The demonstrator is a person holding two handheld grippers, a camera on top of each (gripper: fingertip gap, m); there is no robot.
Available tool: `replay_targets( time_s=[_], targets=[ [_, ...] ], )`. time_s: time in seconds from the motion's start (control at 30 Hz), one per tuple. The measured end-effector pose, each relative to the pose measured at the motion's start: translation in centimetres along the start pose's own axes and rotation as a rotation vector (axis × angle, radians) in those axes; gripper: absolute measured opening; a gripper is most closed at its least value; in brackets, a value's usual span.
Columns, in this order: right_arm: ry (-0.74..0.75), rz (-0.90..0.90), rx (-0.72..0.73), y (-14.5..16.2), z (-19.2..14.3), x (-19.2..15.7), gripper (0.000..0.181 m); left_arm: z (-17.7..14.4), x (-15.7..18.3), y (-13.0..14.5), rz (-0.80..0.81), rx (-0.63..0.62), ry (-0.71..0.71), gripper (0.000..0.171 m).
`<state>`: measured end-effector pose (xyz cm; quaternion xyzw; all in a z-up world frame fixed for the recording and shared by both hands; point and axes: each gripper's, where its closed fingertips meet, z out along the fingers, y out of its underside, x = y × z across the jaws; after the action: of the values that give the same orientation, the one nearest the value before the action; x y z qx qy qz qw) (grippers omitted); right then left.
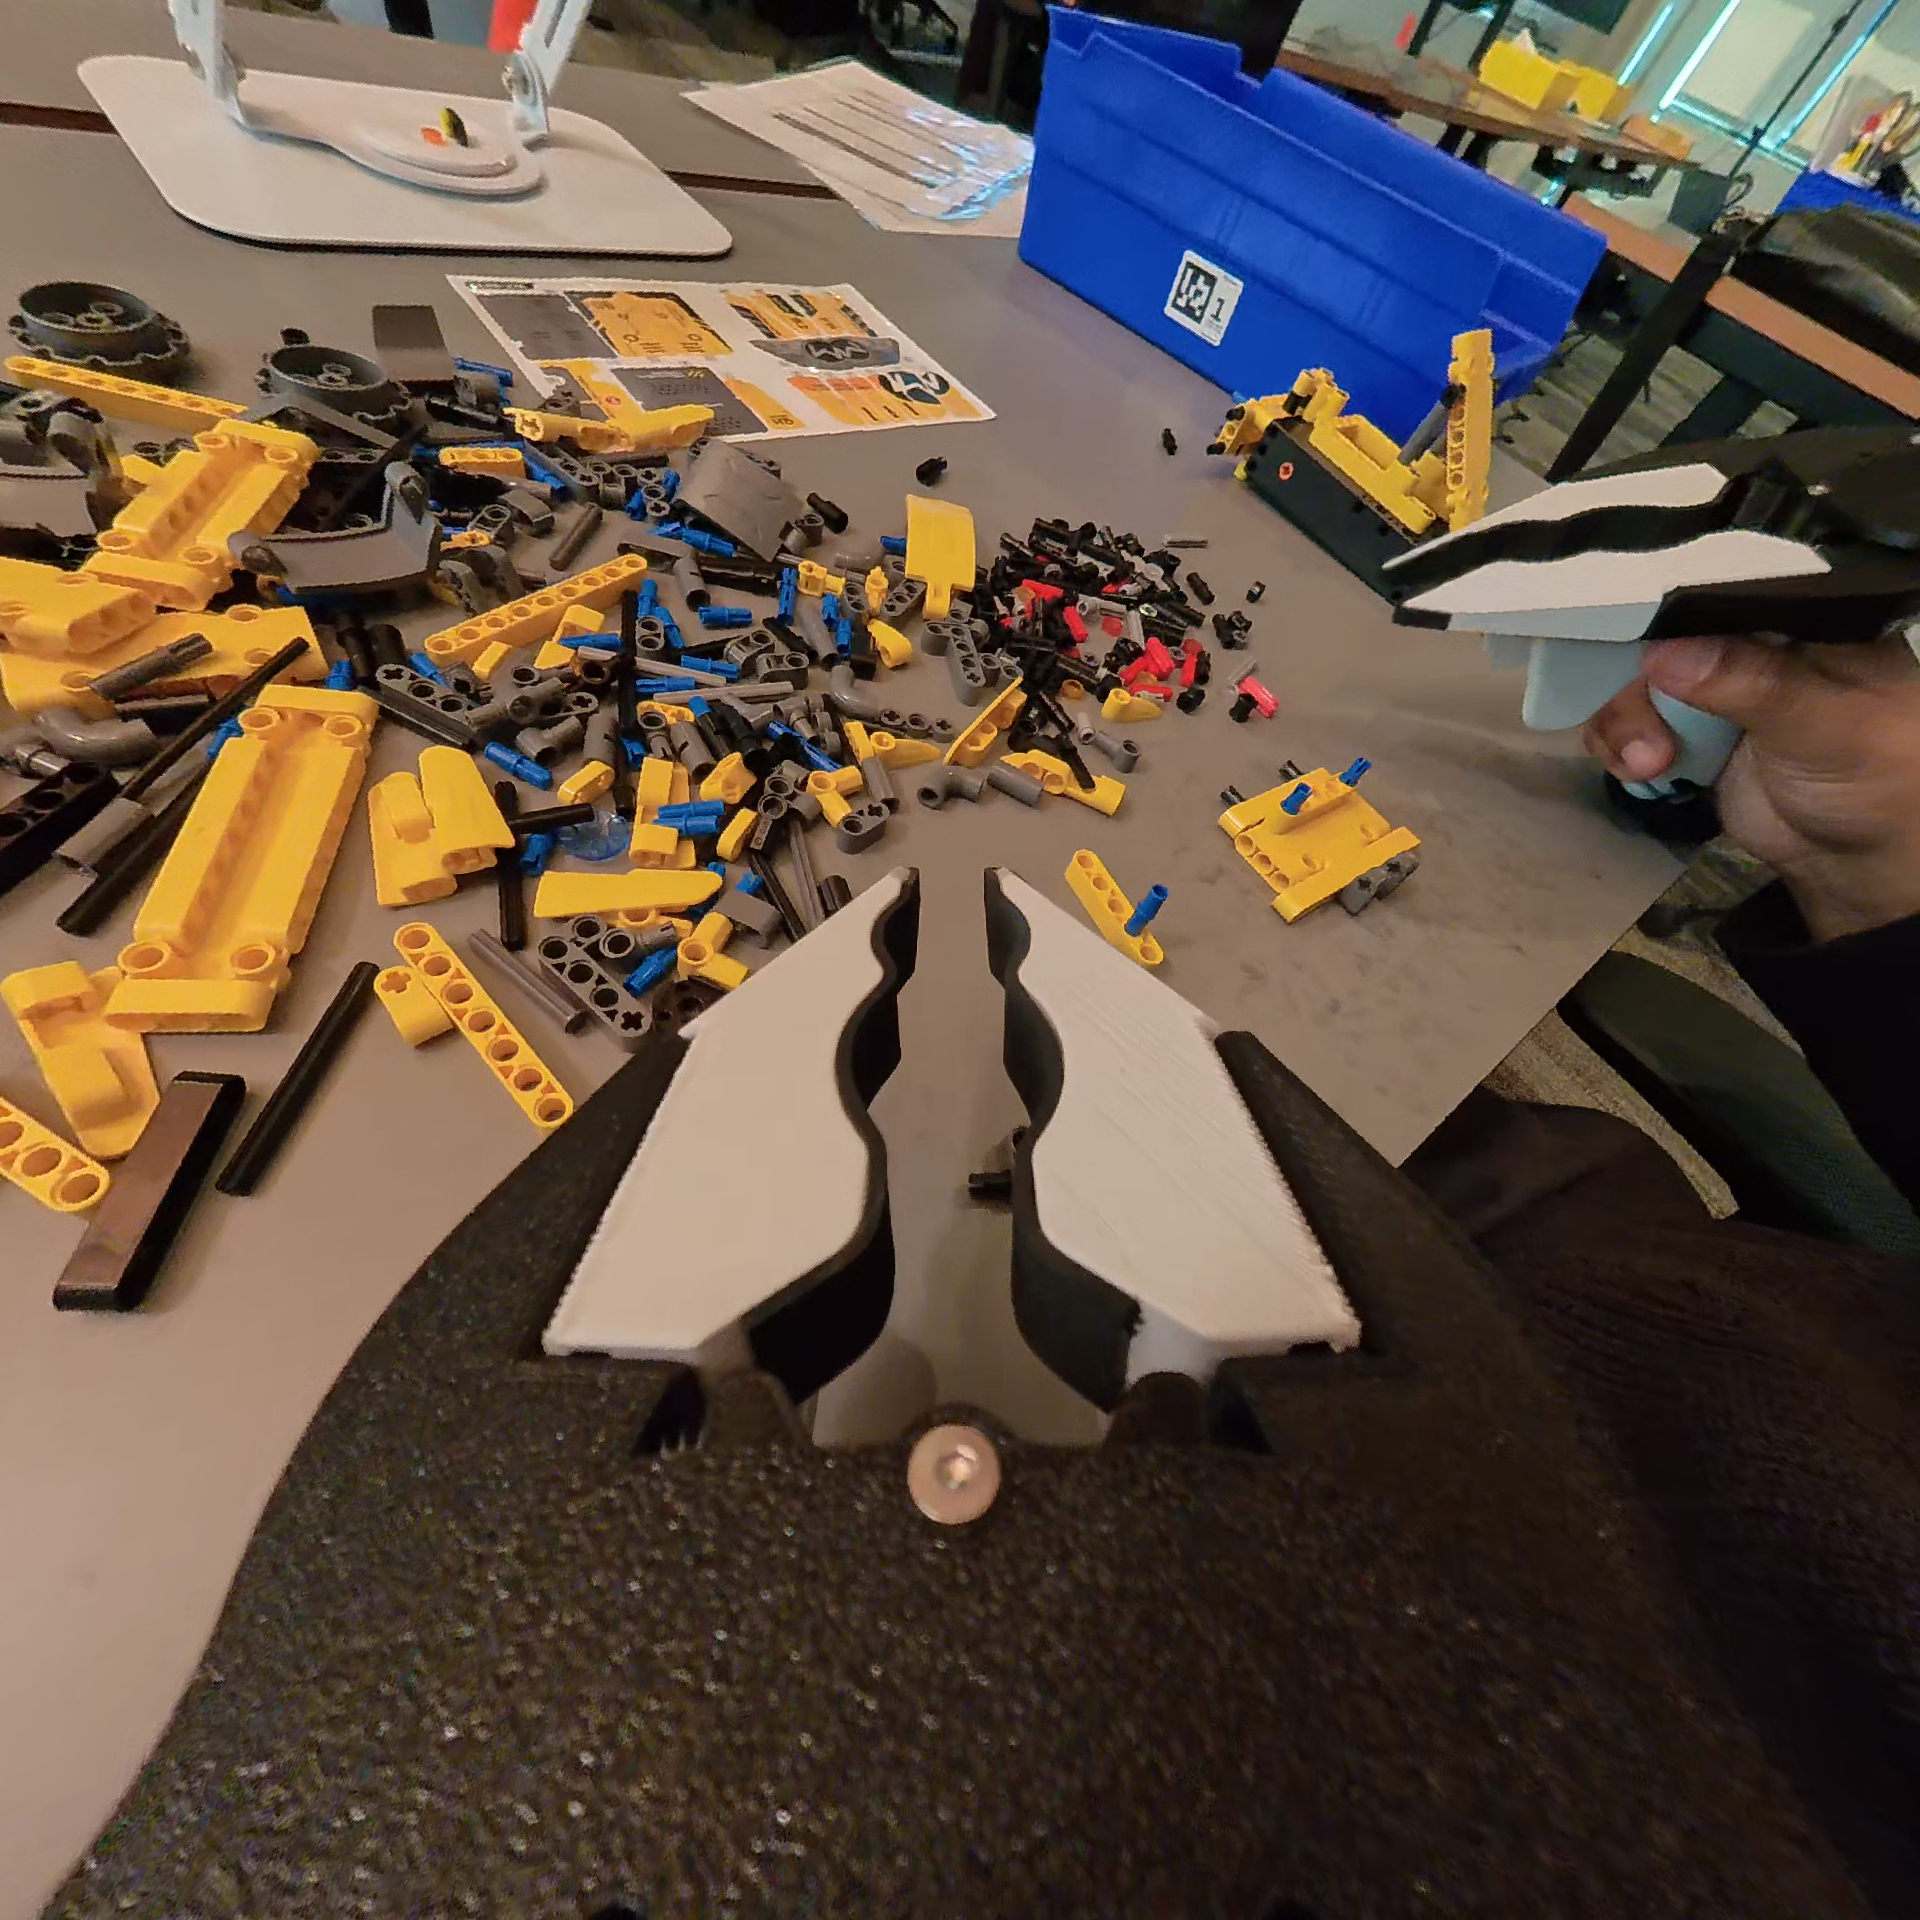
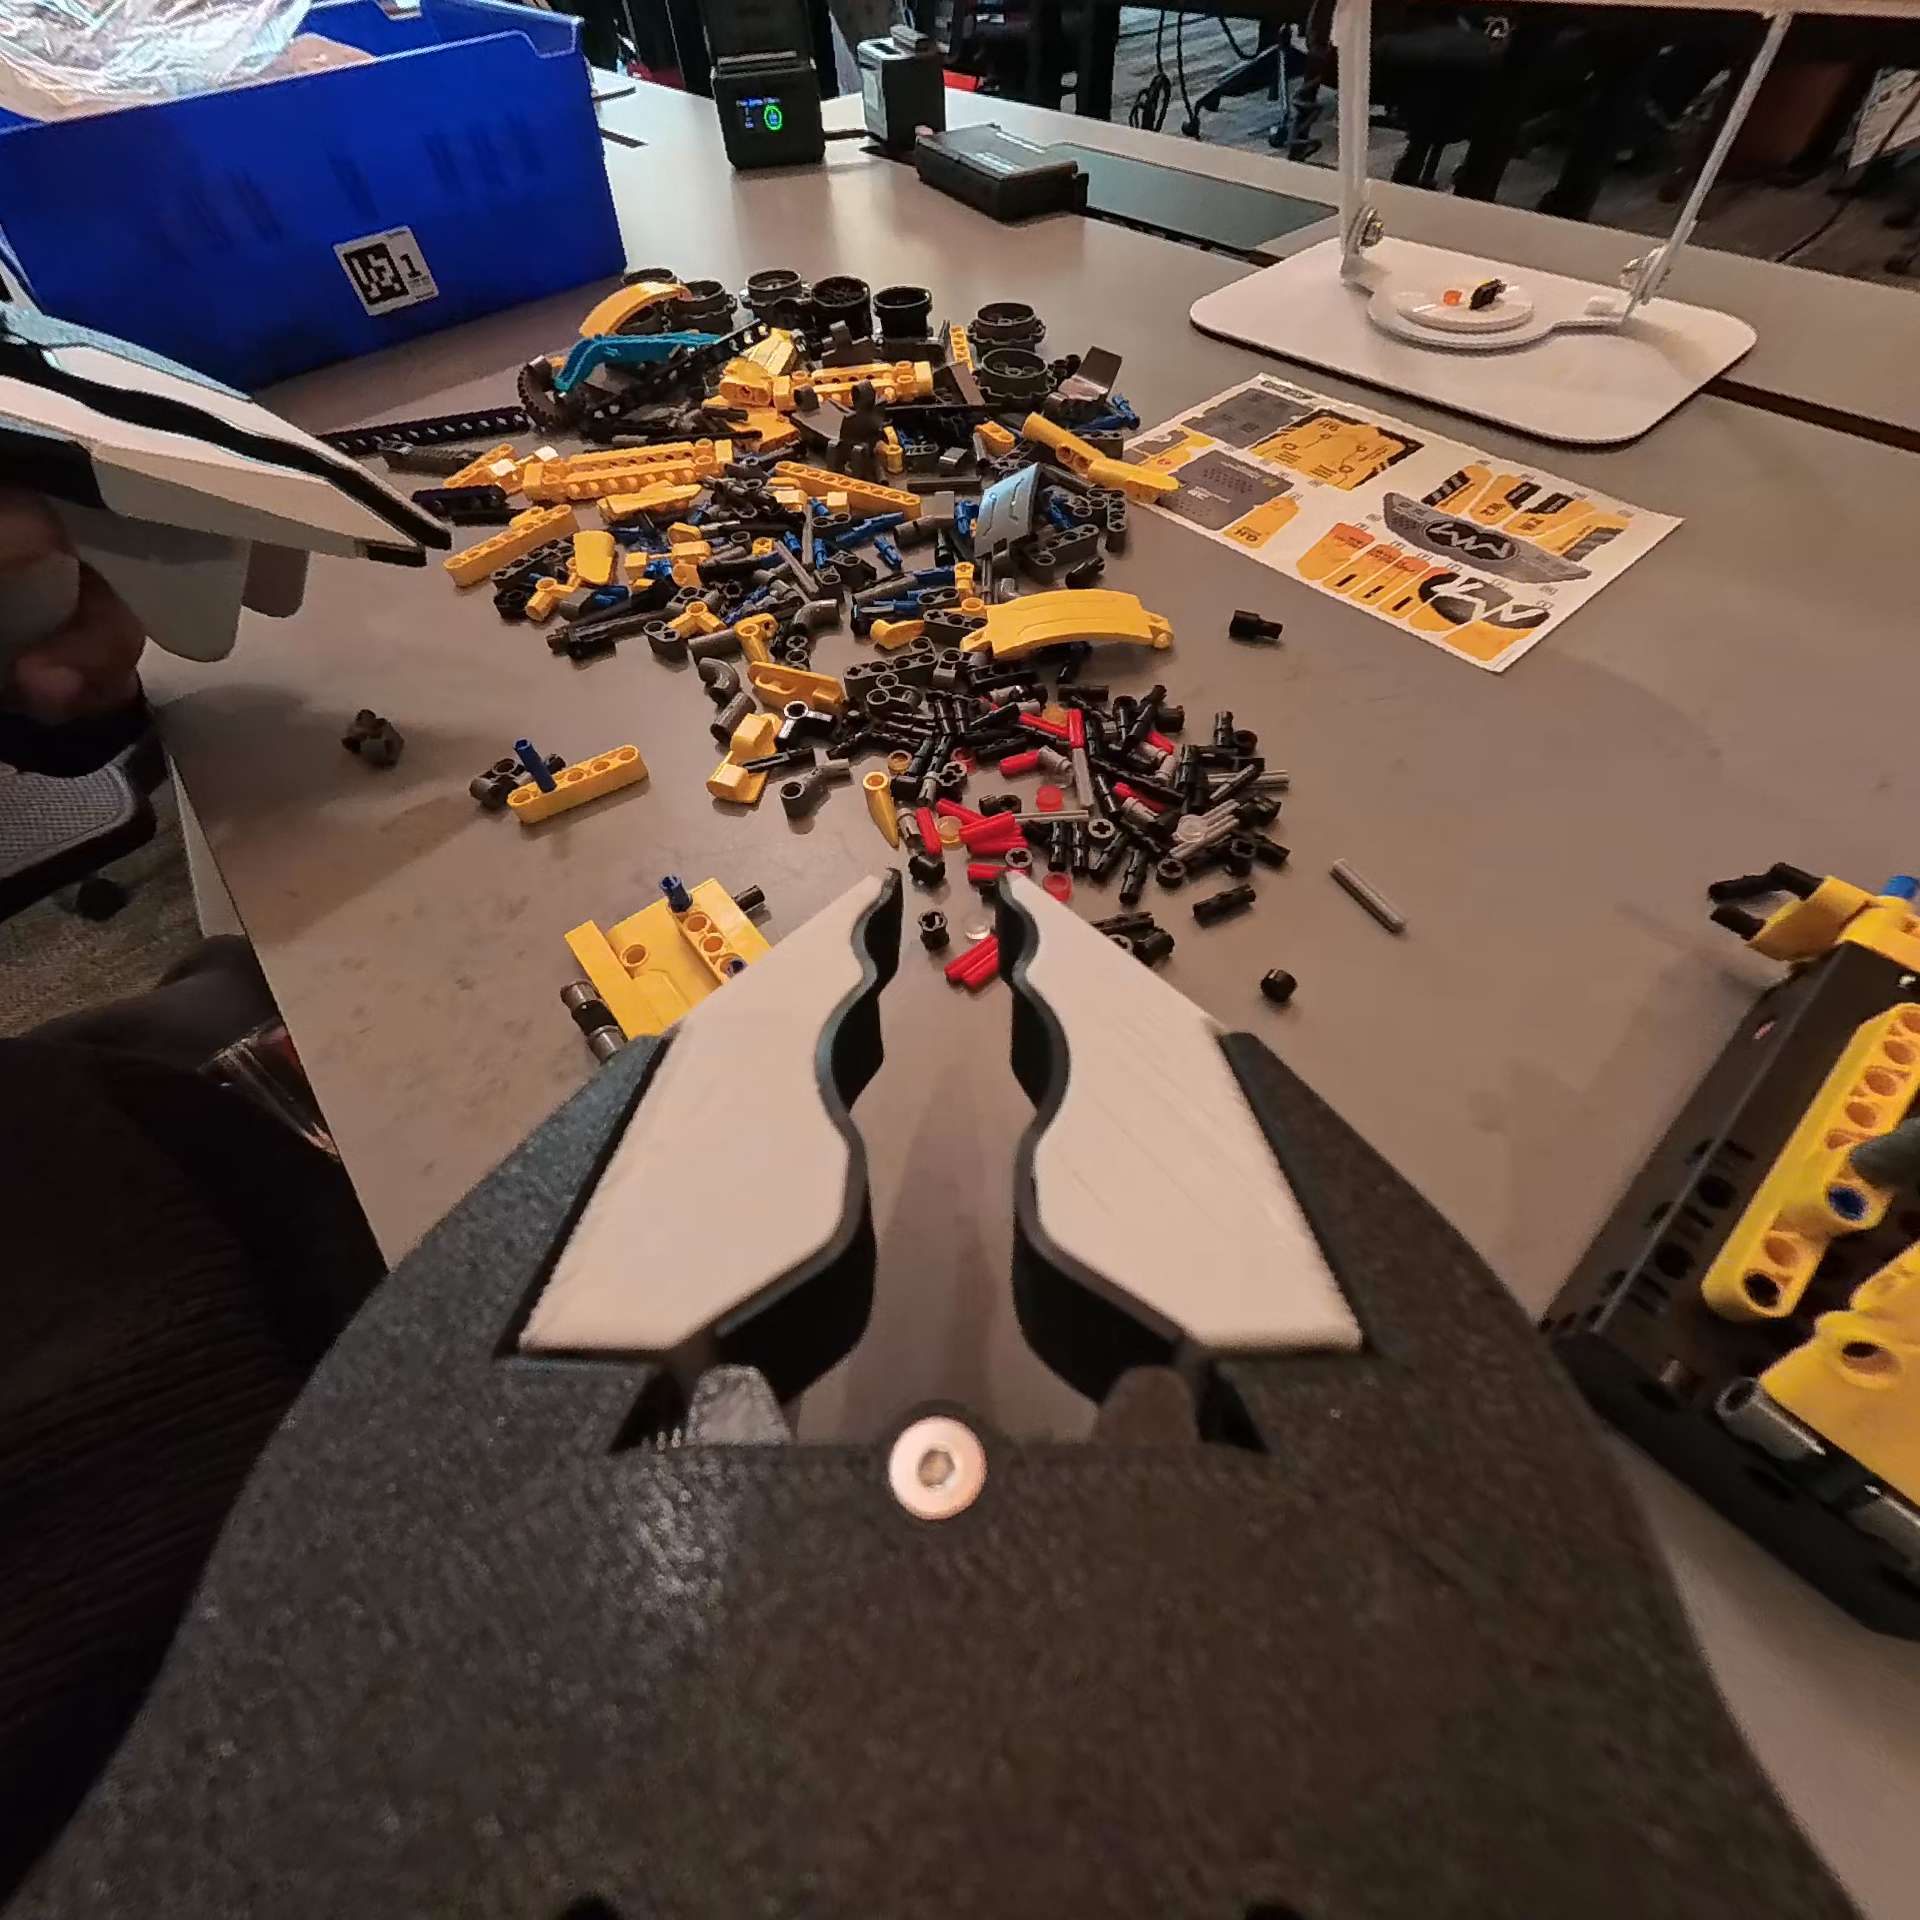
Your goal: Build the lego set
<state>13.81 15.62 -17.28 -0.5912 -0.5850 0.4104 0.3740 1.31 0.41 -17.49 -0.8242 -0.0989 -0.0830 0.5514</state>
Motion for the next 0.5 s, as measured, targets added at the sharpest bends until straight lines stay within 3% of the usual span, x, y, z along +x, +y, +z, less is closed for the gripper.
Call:
replay_targets(
  time_s=[0.2,0.33,0.5],
  targets=[
    [0.016,-0.034,-0.024,0.3,0.2,-0.2,0.018,1.2,0.1,-2.2,0.083,-0.056,-0.04,0.012],
    [0.008,-0.046,-0.029,0.3,0.3,-0.4,0.018,4.9,0.1,-4.2,0.149,-0.165,0.001,0.012],
    [0.0,-0.053,0.009,-0.1,-0.1,-0.6,0.017,10.9,-3.4,-4.9,0.225,-0.322,-0.061,0.011]
  ],
)
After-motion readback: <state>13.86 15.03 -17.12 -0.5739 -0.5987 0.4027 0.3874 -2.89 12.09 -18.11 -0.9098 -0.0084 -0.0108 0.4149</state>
